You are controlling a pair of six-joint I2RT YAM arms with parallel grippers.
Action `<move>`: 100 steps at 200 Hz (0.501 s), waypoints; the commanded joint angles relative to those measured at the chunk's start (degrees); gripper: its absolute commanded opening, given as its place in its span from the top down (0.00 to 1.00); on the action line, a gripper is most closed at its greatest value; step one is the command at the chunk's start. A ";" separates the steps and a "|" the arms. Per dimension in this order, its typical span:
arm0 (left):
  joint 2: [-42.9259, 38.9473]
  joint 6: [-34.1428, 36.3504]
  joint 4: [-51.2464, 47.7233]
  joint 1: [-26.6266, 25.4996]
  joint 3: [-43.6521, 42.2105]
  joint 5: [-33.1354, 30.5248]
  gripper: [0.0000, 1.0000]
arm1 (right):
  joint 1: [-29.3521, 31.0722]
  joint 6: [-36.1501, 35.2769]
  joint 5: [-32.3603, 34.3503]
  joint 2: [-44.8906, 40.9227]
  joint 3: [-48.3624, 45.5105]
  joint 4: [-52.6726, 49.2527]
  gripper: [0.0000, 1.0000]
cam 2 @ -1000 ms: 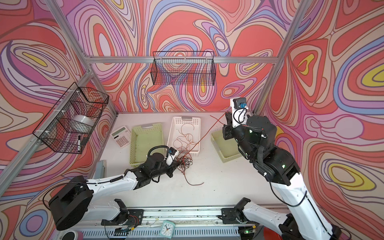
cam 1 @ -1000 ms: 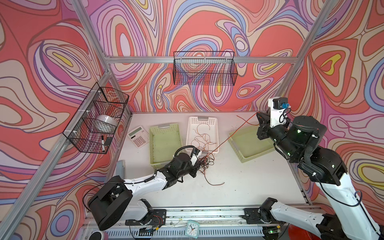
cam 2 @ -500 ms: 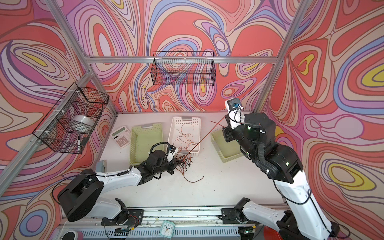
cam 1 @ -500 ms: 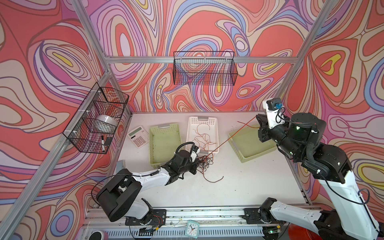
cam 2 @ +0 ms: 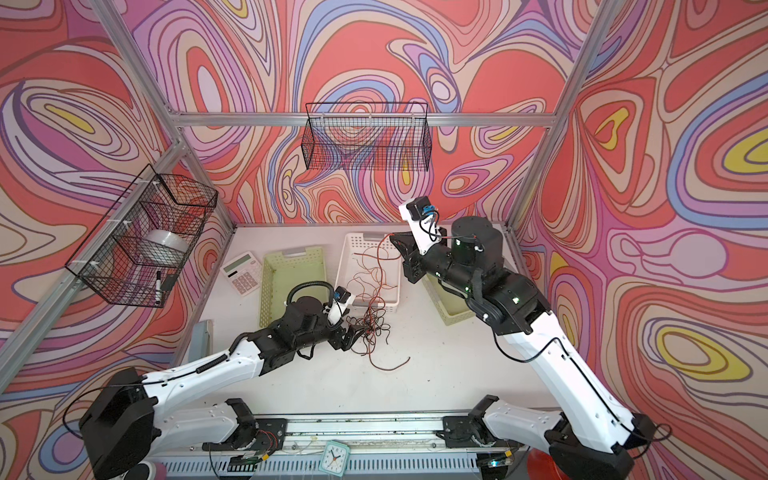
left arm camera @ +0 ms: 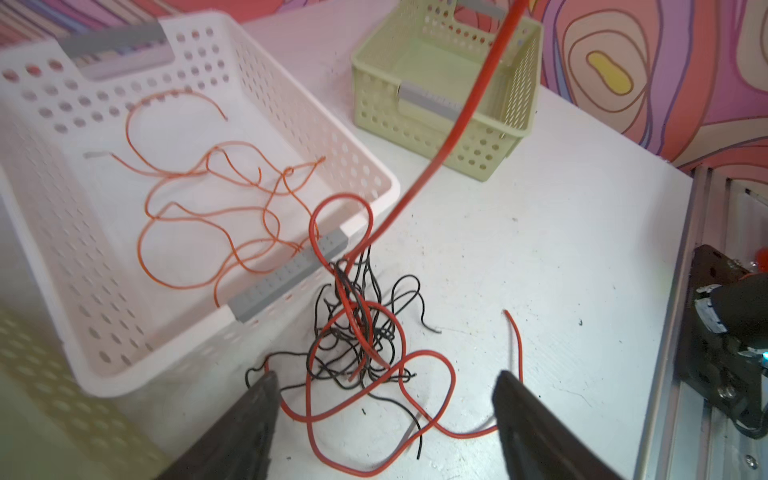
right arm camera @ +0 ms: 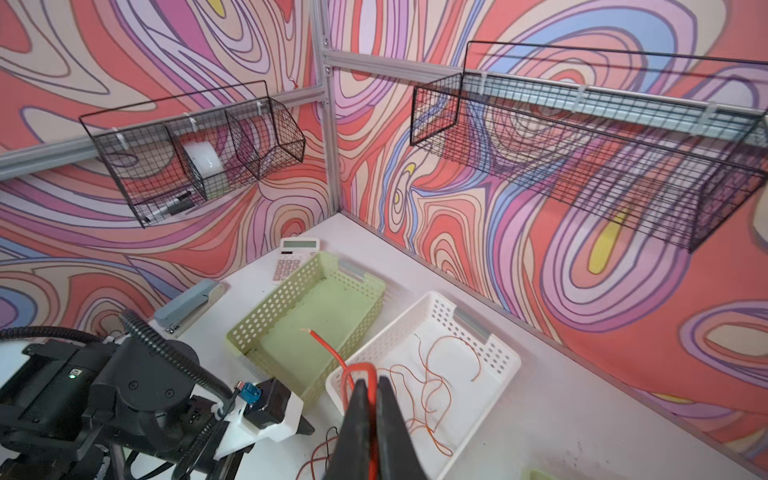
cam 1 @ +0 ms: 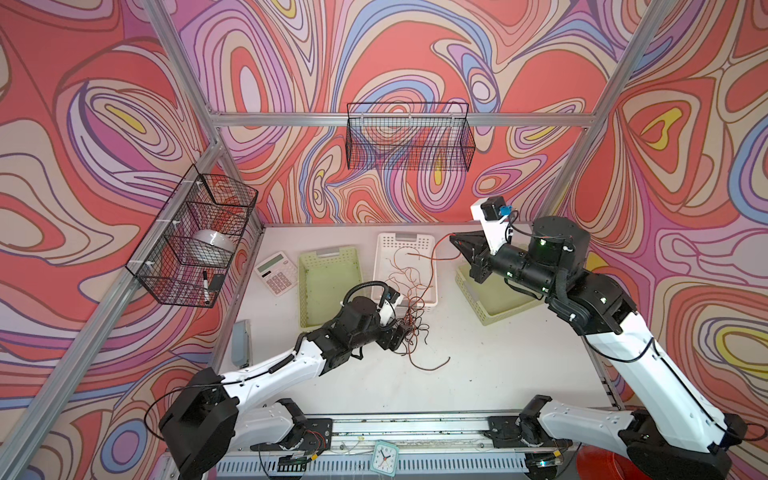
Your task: Untangle the cables
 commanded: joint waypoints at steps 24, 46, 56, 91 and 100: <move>2.42 5.24 0.22 -0.23 7.58 -3.52 0.00 | -0.36 1.54 -5.99 -0.27 -1.43 4.84 1.00; 9.14 4.52 1.02 0.30 13.32 -1.98 0.00 | -0.34 0.98 -7.02 -0.80 -1.26 4.34 1.00; 12.34 3.95 1.71 0.37 15.64 -1.16 0.06 | -0.36 0.68 -7.07 -1.06 -1.17 4.05 1.00; 14.81 2.46 3.68 0.40 20.07 1.60 0.86 | -0.32 0.00 -3.39 -4.54 -3.66 4.45 1.00; 13.73 2.50 4.26 0.39 20.15 1.43 1.00 | -0.35 -0.51 -1.59 -6.84 -6.20 5.80 0.96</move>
